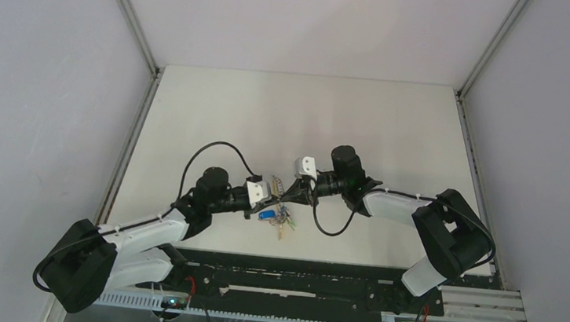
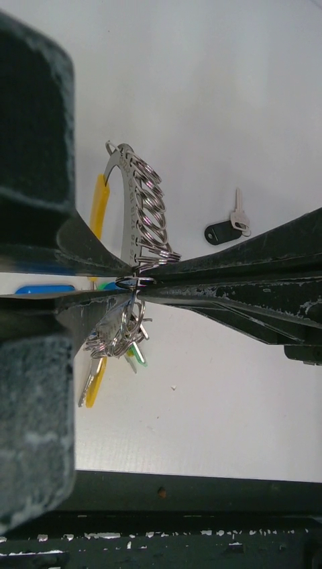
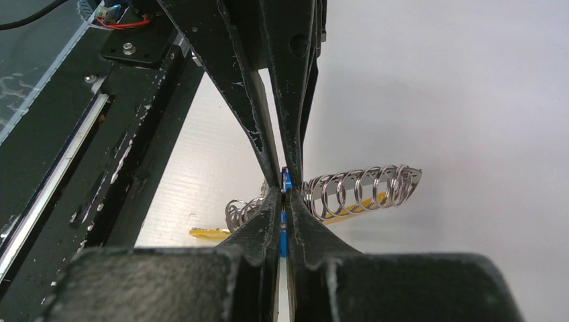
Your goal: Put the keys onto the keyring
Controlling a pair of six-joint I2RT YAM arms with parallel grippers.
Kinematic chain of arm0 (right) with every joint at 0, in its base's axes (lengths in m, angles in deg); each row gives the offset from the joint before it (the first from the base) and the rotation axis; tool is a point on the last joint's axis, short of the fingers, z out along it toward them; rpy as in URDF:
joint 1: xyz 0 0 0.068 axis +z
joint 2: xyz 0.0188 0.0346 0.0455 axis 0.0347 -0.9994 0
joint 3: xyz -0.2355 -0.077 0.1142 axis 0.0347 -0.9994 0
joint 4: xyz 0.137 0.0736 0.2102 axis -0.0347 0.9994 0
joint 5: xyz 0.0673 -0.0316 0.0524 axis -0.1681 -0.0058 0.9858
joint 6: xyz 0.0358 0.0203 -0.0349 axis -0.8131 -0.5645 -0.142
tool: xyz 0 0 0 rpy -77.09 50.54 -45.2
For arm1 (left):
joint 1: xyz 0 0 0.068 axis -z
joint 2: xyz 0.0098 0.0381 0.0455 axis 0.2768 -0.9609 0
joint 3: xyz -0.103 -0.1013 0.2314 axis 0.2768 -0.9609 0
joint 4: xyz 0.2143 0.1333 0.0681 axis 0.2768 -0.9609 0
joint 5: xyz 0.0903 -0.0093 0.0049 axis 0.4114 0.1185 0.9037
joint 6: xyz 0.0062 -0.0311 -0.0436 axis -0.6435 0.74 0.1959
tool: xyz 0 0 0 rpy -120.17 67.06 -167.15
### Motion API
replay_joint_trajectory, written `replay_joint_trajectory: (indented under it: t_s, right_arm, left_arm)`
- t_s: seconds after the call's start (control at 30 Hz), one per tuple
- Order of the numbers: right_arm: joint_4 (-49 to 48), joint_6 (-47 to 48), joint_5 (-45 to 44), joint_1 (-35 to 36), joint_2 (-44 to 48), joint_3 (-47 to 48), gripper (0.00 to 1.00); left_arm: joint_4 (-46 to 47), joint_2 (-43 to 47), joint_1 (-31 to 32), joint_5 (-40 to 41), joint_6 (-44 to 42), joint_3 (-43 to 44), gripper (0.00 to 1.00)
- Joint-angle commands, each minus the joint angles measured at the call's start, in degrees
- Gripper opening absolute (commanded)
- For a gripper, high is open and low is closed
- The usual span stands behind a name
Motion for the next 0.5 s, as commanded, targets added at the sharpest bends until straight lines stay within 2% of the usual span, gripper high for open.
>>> replay_joint_trajectory:
  t_s: [0.0, 0.23, 0.33, 0.47]
  right_arm:
    - [1.3, 2.3, 1.3, 0.9, 0.3, 2.6, 0.0]
    - [2.5, 3.0, 1.2, 1.4, 0.5, 2.9, 0.0]
    - [2.5, 3.2, 1.1, 1.4, 0.6, 3.0, 0.0]
    - [3.2, 3.1, 1.1, 1.4, 0.3, 3.5, 0.0]
  left_arm:
    - [1.9, 1.4, -0.3, -1.2, -0.5, 1.7, 0.17]
    - [1.9, 1.3, -0.3, -2.3, -0.5, 1.7, 0.18]
    - [2.0, 0.9, -0.3, -2.9, -0.5, 1.9, 0.13]
    - [2.0, 0.8, -0.3, -3.1, -0.8, 1.9, 0.01]
